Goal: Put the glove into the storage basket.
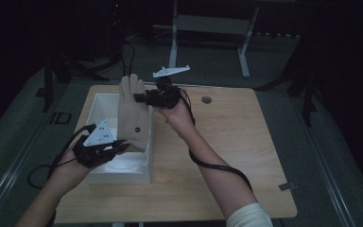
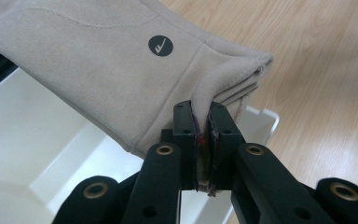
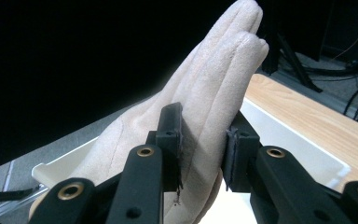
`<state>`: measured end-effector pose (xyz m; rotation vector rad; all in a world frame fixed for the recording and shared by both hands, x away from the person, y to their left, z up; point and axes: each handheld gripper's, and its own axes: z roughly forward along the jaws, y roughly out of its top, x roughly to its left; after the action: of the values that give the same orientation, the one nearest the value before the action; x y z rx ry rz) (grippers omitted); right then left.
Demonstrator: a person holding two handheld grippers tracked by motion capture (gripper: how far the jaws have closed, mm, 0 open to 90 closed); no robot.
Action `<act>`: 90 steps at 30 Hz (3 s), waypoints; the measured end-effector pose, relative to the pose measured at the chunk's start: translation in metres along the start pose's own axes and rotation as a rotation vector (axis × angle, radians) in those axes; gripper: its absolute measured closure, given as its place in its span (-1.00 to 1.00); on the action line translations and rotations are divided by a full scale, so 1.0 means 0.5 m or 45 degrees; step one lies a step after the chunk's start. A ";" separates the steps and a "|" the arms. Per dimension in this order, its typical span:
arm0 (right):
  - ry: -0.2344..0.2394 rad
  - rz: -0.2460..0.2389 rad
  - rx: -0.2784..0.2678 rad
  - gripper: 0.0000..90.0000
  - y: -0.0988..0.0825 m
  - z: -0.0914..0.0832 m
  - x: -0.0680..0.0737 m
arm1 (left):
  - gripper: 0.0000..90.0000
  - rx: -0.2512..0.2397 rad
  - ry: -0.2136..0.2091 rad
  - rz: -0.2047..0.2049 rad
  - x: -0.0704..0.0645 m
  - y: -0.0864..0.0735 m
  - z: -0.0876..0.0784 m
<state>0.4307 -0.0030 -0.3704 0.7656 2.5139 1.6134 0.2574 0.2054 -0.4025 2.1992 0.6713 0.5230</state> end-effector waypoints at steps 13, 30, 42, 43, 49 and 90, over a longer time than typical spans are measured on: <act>-0.003 -0.016 0.089 0.60 -0.015 0.084 0.006 | 0.88 0.057 0.033 -0.105 0.023 -0.070 0.032; -0.076 -0.002 0.273 0.79 -0.089 0.171 -0.018 | 0.87 0.166 0.049 -0.161 0.020 -0.136 0.099; -0.079 -0.031 0.386 0.13 -0.079 0.185 -0.017 | 0.36 0.268 0.039 -0.228 0.014 -0.144 0.147; -0.085 -0.029 0.391 0.10 -0.078 0.182 -0.018 | 0.29 0.270 0.044 -0.240 0.016 -0.143 0.148; -0.076 -0.039 0.374 -0.10 -0.077 0.159 -0.020 | 0.14 0.212 0.061 -0.305 0.018 -0.136 0.145; -0.045 -0.106 0.160 -0.65 -0.153 -0.144 -0.056 | -0.85 -0.269 -0.075 -0.328 -0.087 0.064 0.122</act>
<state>0.4044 -0.1008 -0.4101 0.6842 2.6052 1.4158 0.2670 0.1271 -0.4226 1.8898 0.8146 0.3763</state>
